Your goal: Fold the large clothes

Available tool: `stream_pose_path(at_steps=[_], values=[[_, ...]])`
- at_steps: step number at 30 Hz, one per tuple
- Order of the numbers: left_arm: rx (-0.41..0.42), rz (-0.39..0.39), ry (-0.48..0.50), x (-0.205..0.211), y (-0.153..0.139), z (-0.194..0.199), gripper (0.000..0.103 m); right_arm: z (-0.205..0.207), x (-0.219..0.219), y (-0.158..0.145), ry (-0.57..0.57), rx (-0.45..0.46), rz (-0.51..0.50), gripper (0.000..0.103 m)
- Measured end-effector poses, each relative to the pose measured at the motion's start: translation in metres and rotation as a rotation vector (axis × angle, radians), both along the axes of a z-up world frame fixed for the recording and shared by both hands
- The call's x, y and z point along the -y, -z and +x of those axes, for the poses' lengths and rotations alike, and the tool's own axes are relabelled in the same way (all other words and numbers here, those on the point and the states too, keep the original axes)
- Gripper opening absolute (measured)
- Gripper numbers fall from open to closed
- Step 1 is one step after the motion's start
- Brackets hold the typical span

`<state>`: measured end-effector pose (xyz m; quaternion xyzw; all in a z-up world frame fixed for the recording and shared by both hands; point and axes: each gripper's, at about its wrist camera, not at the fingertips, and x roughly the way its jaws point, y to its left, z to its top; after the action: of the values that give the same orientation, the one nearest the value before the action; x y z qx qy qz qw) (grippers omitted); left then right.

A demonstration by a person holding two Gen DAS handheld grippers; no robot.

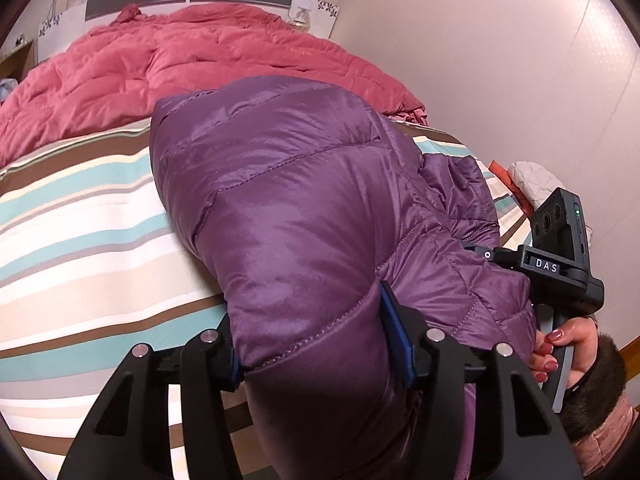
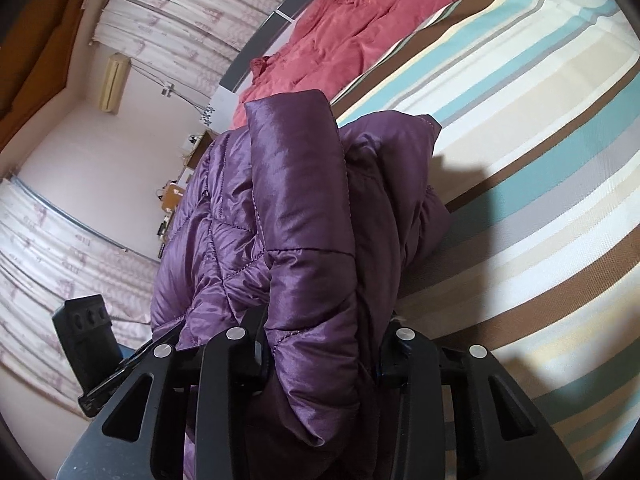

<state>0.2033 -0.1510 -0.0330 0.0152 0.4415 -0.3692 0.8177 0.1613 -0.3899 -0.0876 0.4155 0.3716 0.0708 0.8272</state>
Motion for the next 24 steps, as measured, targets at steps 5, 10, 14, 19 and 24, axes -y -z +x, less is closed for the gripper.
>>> stream_pose_path(at_steps=[5, 10, 14, 19, 24], values=[[0.024, 0.010, -0.006, -0.009, -0.003, -0.005, 0.054, -0.005, -0.006, -0.002, -0.006, 0.001, -0.015, 0.034], [0.026, 0.005, -0.024, -0.015, -0.003, -0.007, 0.054, 0.003, -0.016, -0.008, -0.011, -0.009, -0.028, 0.034], [0.022, -0.005, -0.035, -0.024, -0.001, -0.007, 0.054, 0.009, -0.021, -0.013, -0.023, -0.012, -0.042, 0.034], [0.007, -0.015, -0.049, -0.035, 0.005, -0.011, 0.054, 0.016, -0.030, -0.016, -0.033, -0.018, -0.054, 0.034], [0.001, -0.023, -0.057, -0.041, 0.008, -0.010, 0.054, 0.020, -0.029, -0.016, -0.042, -0.015, -0.063, 0.034]])
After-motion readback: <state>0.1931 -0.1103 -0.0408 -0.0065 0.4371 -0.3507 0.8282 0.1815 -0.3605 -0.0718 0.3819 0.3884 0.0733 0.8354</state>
